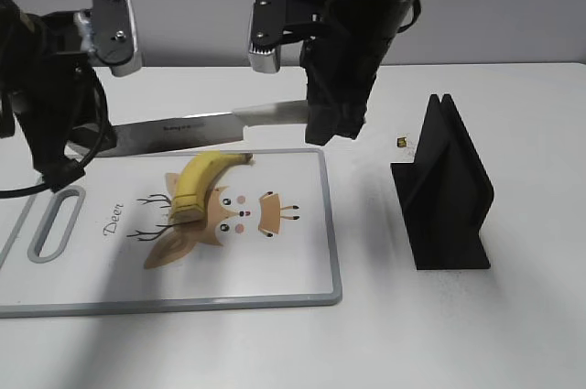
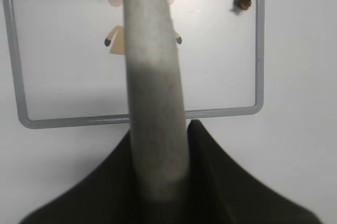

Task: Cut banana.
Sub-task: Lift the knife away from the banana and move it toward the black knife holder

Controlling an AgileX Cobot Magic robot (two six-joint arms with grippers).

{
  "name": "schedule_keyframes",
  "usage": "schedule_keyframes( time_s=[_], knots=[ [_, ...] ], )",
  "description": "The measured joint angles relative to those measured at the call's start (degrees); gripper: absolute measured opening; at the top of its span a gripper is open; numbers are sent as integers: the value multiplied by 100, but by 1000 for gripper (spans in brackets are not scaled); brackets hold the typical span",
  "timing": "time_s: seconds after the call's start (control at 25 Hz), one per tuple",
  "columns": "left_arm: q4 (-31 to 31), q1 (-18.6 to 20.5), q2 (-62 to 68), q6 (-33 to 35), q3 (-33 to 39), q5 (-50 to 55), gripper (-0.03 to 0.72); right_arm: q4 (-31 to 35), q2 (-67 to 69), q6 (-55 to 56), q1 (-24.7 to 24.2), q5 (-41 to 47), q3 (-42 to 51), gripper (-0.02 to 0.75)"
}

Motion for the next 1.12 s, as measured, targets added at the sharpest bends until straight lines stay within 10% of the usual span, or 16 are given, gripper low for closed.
schedule_keyframes(
  time_s=[0.6, 0.92, 1.12],
  knots=[
    [-231, -41, -865, 223, 0, 397, 36, 117, -476, 32, 27, 612, -18, 181],
    [-305, 64, -931, 338, 0, 108, 557, -180, -476, 259, -54, 643, -13, 160],
    [-242, 377, -1283, -648, -72, -323, 648, -192, -593, 428, -54, 788, -8, 159]
  ],
)
